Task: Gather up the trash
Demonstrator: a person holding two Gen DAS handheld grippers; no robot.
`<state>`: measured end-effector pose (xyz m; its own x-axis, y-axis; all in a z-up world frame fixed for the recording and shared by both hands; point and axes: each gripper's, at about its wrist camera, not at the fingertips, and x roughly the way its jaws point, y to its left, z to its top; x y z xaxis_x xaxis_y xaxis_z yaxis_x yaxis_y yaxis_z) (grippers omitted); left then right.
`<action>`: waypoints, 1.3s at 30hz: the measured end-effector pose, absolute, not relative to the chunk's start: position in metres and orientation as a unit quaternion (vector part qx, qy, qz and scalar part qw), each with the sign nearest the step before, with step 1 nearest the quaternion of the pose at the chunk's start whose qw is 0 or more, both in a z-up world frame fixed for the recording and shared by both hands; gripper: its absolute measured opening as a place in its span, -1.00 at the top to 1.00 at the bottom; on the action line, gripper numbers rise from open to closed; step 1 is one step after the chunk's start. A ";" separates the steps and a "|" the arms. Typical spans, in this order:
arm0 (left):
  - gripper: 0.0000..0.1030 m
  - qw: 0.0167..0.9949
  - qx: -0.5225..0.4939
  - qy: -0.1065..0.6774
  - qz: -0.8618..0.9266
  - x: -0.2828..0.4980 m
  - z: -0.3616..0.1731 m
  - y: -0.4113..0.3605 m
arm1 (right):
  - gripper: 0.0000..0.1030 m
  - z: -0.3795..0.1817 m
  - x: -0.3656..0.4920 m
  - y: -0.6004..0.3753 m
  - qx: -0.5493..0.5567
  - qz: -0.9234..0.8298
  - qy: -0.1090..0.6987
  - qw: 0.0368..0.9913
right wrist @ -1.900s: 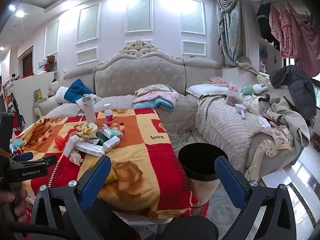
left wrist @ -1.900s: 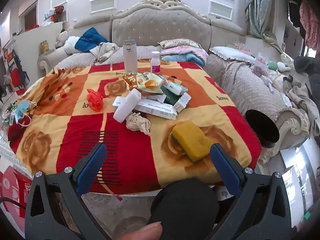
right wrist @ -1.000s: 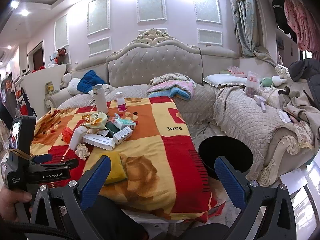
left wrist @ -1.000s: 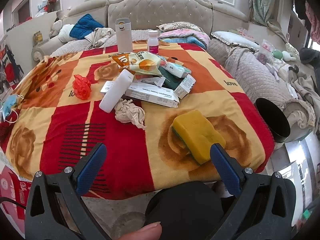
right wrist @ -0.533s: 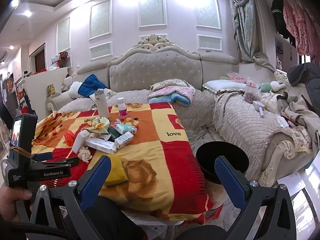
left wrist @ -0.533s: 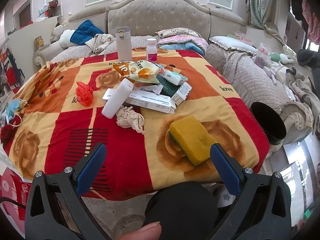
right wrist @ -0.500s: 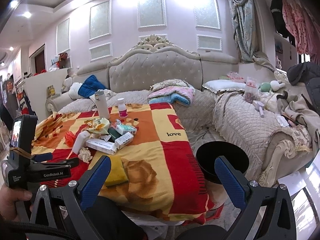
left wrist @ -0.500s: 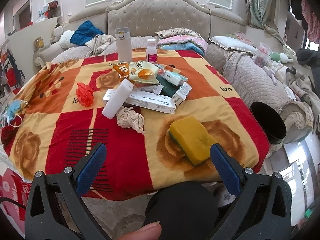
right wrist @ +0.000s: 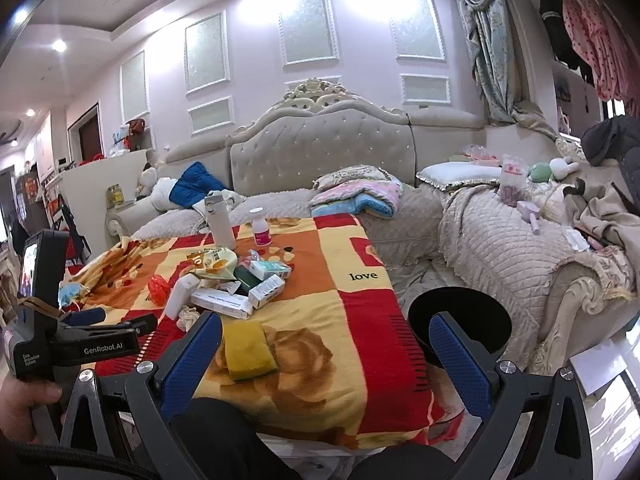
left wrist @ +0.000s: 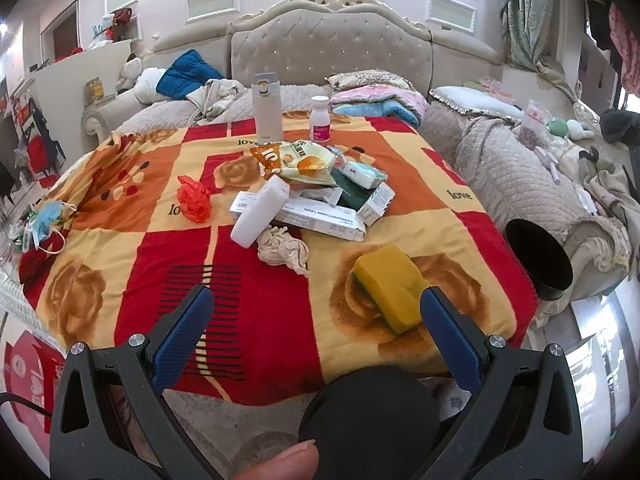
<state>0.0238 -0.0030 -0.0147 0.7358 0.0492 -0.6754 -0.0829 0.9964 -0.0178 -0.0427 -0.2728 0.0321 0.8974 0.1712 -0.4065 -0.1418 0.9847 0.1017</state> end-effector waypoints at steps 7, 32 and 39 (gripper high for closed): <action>-1.00 0.927 -0.004 0.374 0.013 0.041 -0.030 -0.015 | -0.99 0.020 -0.024 -0.280 0.036 0.040 0.223 0.973; -1.00 0.919 -0.054 0.390 -0.009 0.069 -0.042 -0.003 | -0.99 0.000 0.010 -0.266 0.019 0.062 0.261 0.963; -1.00 0.922 -0.056 0.383 0.014 0.068 -0.043 0.006 | -0.99 -0.003 0.009 -0.263 0.018 0.067 0.266 0.961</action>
